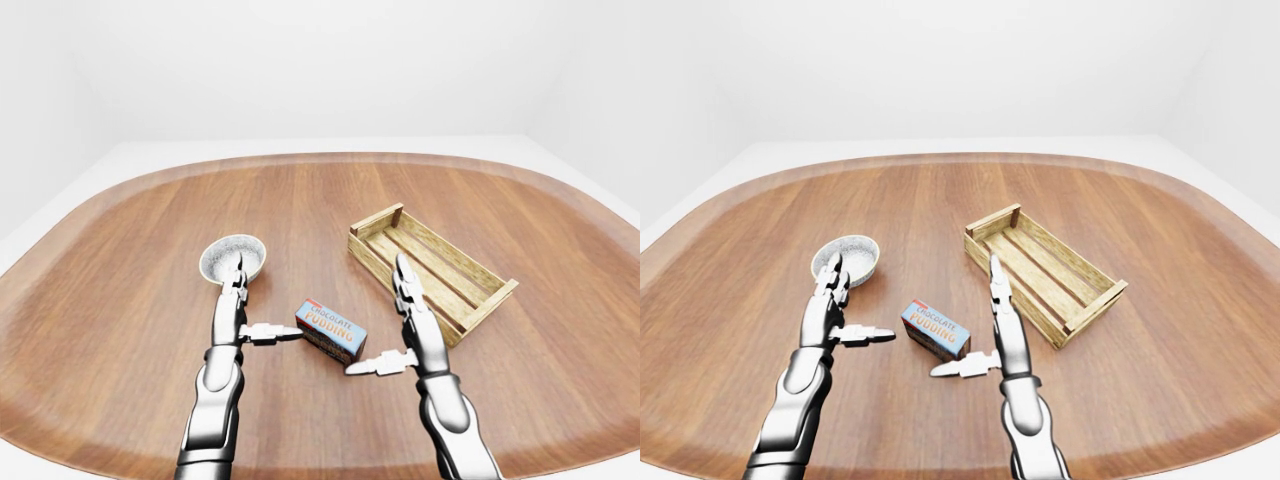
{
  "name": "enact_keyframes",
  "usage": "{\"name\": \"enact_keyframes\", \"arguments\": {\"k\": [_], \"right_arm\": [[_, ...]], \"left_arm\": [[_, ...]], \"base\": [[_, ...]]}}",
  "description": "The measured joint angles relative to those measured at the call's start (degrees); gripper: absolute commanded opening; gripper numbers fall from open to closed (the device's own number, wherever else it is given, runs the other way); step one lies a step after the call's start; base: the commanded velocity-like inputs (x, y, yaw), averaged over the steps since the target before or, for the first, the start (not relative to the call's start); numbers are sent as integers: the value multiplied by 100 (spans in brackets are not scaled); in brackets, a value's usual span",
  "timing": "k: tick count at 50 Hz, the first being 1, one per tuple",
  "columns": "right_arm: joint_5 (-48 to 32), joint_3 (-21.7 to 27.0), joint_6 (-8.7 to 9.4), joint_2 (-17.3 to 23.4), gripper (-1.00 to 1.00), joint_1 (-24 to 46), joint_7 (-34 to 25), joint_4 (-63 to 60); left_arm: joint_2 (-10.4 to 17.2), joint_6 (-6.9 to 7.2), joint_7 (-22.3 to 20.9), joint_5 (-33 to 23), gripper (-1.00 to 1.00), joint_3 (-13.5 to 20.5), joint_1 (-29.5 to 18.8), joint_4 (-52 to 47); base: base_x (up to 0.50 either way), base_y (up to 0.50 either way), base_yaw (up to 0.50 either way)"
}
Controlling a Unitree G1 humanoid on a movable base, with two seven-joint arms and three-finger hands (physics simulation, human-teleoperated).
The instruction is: Pick up the chocolate pudding and put it in the tray.
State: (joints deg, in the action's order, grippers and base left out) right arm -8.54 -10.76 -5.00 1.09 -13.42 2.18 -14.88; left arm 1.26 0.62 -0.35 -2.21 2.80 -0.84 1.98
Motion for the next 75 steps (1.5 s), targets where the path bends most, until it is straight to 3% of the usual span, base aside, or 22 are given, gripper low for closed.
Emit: {"name": "enact_keyframes", "arguments": {"k": [75], "right_arm": [[-417, -254, 0, -132, 100, 187, 277, 1938]], "left_arm": [[0, -17, 8, -22, 100, -6, -20, 76]], "base": [[0, 0, 0]]}}
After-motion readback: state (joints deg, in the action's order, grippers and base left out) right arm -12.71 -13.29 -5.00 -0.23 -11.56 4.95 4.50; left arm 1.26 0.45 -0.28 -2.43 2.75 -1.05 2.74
